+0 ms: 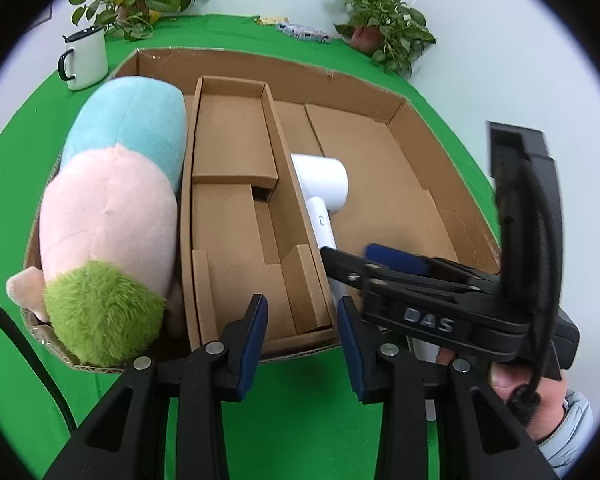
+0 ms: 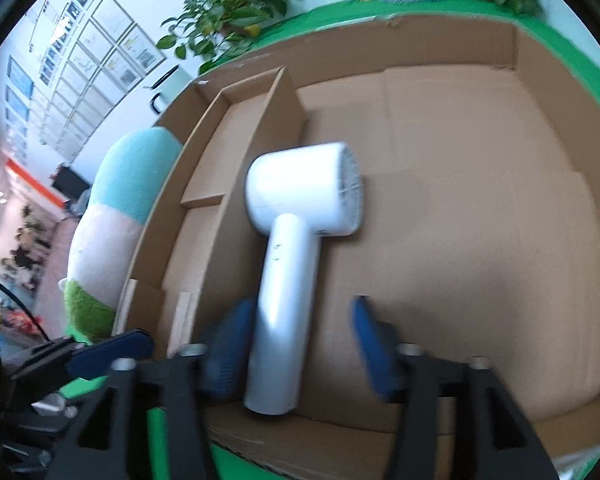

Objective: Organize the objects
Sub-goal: 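Withdraw both grippers and move them to the white plastic case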

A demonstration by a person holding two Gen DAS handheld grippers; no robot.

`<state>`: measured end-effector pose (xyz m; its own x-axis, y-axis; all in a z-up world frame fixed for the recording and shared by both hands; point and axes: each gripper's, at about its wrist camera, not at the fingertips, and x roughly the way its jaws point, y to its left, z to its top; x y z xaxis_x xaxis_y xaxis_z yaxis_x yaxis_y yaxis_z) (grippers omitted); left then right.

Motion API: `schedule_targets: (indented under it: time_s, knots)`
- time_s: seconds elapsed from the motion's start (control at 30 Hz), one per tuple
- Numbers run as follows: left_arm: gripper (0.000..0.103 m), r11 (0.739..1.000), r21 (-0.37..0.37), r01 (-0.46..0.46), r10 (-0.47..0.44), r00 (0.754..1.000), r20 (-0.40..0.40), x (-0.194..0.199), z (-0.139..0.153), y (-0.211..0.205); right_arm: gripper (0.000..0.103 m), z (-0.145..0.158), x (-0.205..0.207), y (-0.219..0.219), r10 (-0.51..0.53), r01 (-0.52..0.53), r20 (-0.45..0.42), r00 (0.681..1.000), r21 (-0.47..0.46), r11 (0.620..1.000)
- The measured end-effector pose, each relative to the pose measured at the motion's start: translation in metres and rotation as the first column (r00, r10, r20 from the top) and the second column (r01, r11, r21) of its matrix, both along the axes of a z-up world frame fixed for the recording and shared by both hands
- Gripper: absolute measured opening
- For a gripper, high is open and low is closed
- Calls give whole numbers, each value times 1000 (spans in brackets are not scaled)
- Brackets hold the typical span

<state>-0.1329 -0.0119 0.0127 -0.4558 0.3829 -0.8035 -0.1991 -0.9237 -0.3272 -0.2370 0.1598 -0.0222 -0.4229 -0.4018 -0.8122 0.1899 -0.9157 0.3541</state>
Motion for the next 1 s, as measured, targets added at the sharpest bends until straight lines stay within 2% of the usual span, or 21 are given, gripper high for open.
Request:
schedule_targets:
  time_s: [0.07,0.1,0.13,0.2,0.3,0.4,0.47,0.57,0.7,1.0]
  knots:
    - [35,1000,-22,-15,14,999,-43,3,6,-1,81,11,9,7,-20,19,-45,999,-20,1000]
    - [35,999,-33,-21,19,998,-64,4,9,-1,93,15,14,11,-26,24,-63,998,-34,999]
    - [35,999,-46,-26,22,996,-91,6,13,0,99,20,20,15,-37,34,-91,995,-34,999]
    - [42,995,-88,-47,31,985,-167,13,23,3,102,30,34,20,-56,61,-166,985,26,998]
    - [78,979,-166,-119,64,951,-304,25,38,8,102,47,61,22,-56,108,-306,950,155,982]
    - [80,964,-195,-182,87,905,-418,38,51,11,102,65,95,21,-37,155,-446,894,231,961]
    - [80,963,-185,-197,96,889,-447,44,57,12,102,74,114,22,-34,177,-502,864,239,955]
    - [80,965,-160,-206,111,879,-464,53,65,14,102,84,132,24,-56,202,-529,847,222,954]
    - [80,964,-152,-219,117,861,-495,66,72,18,102,84,141,29,-72,215,-521,851,219,952]
    - [80,967,-133,-218,122,853,-508,75,73,24,102,85,158,39,-69,195,-525,848,189,962]
